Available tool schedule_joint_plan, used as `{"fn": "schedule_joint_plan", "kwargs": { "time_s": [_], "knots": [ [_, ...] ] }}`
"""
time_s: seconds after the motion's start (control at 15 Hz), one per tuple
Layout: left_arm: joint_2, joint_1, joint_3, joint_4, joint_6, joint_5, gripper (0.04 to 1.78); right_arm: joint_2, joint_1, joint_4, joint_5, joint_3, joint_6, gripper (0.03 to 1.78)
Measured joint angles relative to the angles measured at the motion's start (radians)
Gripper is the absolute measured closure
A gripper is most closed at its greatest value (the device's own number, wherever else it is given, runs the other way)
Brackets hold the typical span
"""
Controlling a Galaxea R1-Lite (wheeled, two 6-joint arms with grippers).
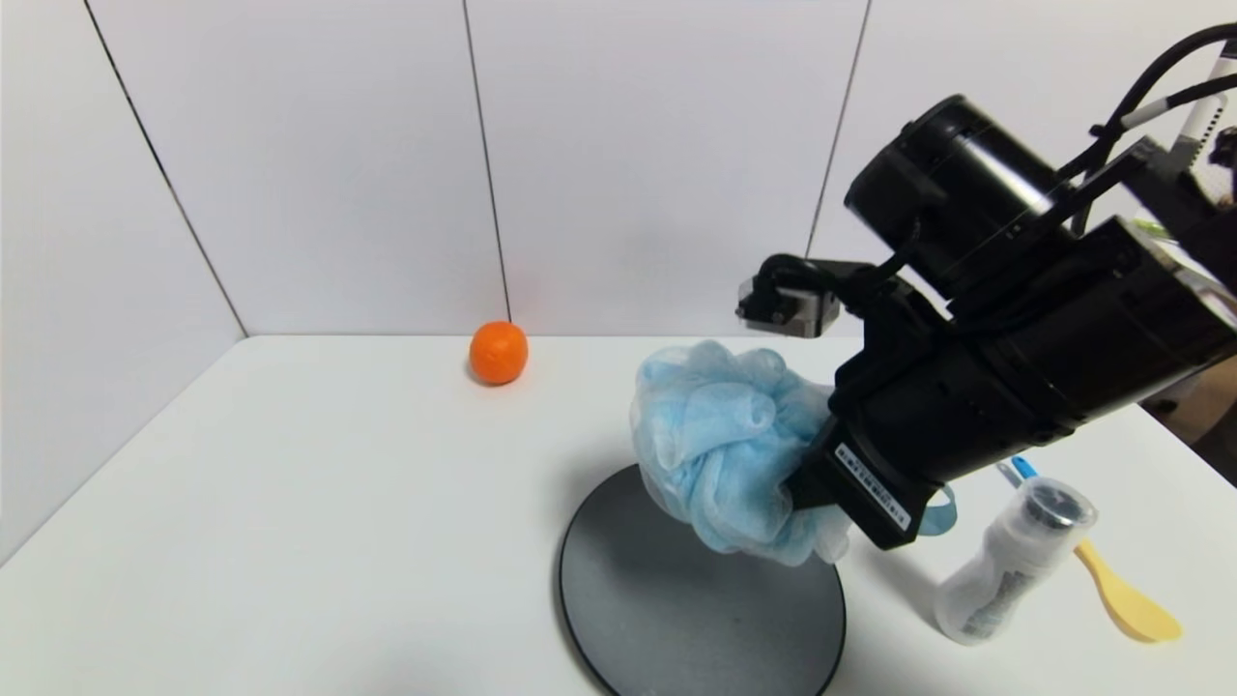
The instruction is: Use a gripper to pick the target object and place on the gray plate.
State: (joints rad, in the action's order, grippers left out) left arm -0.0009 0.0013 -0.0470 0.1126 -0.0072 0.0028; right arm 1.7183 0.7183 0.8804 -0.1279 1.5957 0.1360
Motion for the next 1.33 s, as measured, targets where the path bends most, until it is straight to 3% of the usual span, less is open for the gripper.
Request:
{"fn": "schedule_joint_plan", "kwargs": {
  "time_s": [0.27, 0.53, 0.73, 1.07, 1.33],
  "knots": [
    [0.000, 0.000, 0.000, 0.000, 0.000, 0.000, 0.13, 0.050, 0.003, 0.000, 0.008, -0.027, -0.042, 1.54],
    [0.000, 0.000, 0.000, 0.000, 0.000, 0.000, 0.13, 0.080, 0.002, 0.000, 0.008, -0.041, -0.052, 1.00],
    [0.000, 0.000, 0.000, 0.000, 0.000, 0.000, 0.13, 0.074, 0.000, -0.002, 0.009, -0.030, -0.056, 0.71],
    [0.000, 0.000, 0.000, 0.000, 0.000, 0.000, 0.13, -0.050, -0.003, -0.052, 0.011, 0.041, -0.053, 0.42],
    [0.000, 0.000, 0.000, 0.000, 0.000, 0.000, 0.13, -0.209, -0.027, -0.191, 0.009, 0.110, -0.012, 0.29]
  ]
}}
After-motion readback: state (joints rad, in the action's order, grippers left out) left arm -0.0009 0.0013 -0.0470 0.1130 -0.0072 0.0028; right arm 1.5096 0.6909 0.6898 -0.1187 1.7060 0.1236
